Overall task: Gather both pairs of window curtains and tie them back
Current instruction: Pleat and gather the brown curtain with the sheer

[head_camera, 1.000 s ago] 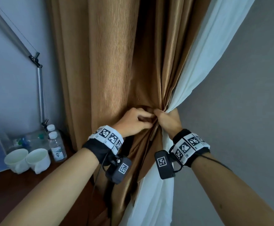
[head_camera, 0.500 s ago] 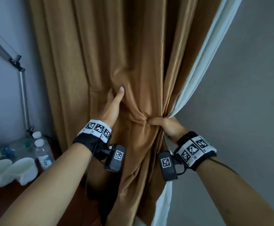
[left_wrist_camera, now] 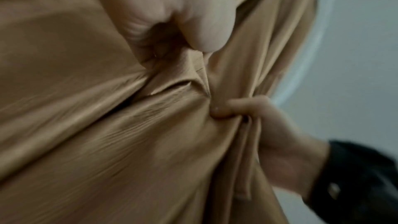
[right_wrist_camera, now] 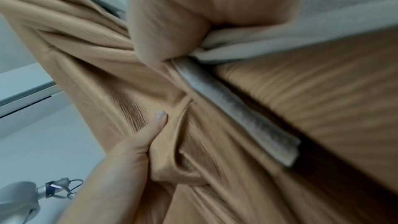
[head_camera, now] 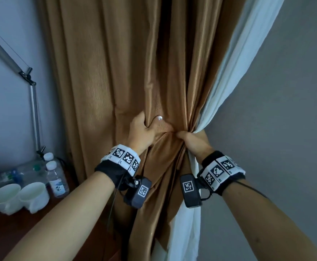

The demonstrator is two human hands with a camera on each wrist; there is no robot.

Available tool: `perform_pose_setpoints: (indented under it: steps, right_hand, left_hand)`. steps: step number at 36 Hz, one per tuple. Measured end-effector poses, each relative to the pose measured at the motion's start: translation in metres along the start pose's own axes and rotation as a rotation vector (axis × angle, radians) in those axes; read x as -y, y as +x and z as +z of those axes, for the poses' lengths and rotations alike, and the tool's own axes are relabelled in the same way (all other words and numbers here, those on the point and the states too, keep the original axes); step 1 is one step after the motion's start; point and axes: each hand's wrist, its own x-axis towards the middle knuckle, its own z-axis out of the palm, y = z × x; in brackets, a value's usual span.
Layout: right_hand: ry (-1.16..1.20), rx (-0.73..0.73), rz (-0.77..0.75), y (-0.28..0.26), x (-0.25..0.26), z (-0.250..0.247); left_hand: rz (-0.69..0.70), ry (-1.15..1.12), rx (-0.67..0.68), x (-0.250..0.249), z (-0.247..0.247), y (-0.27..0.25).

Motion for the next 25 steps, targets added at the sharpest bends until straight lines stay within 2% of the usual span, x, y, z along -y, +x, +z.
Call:
perform_pose_setpoints:
  steps: [3, 5, 8, 11, 13, 15, 18, 21, 25]
  right_hand:
    - [-0.018, -0.122, -0.008, 0.0, -0.001, 0.01]
    - [-0.044, -0.127, -0.017, -0.002, 0.002, 0.018]
    - [-0.032, 0.042, -0.05, -0.01, 0.007, 0.028]
    - [0.128, 0.233, -0.016, -0.017, 0.009, 0.027]
    - [0.251, 0.368, 0.023, -0.019, 0.007, 0.025]
    - [0.221, 0.421, 0.008, -0.021, 0.005, 0.028]
    - [0.063, 0.353, -0.087, -0.025, 0.007, 0.04]
    - [0.078, 0.233, -0.115, -0.024, 0.005, 0.049]
    - [-0.014, -0.06, -0.15, -0.016, -0.004, 0.058]
  left_hand:
    - [0.014, 0.084, 0.094, 0.001, 0.0, -0.009]
    - [0.014, 0.116, 0.178, 0.002, 0.0, -0.017]
    - [0.084, 0.16, 0.29, 0.003, -0.002, -0.029]
    - [0.097, 0.167, 0.295, 0.005, -0.011, -0.03]
    - [0.077, 0.291, 0.293, 0.01, -0.017, -0.029]
    - [0.045, 0.338, 0.301, 0.014, -0.02, -0.031]
    - [0.016, 0.344, 0.318, 0.008, -0.021, -0.034]
    - [0.047, 0.379, 0.32, 0.008, -0.023, -0.033]
    - [0.116, 0.42, 0.388, 0.013, -0.028, -0.04]
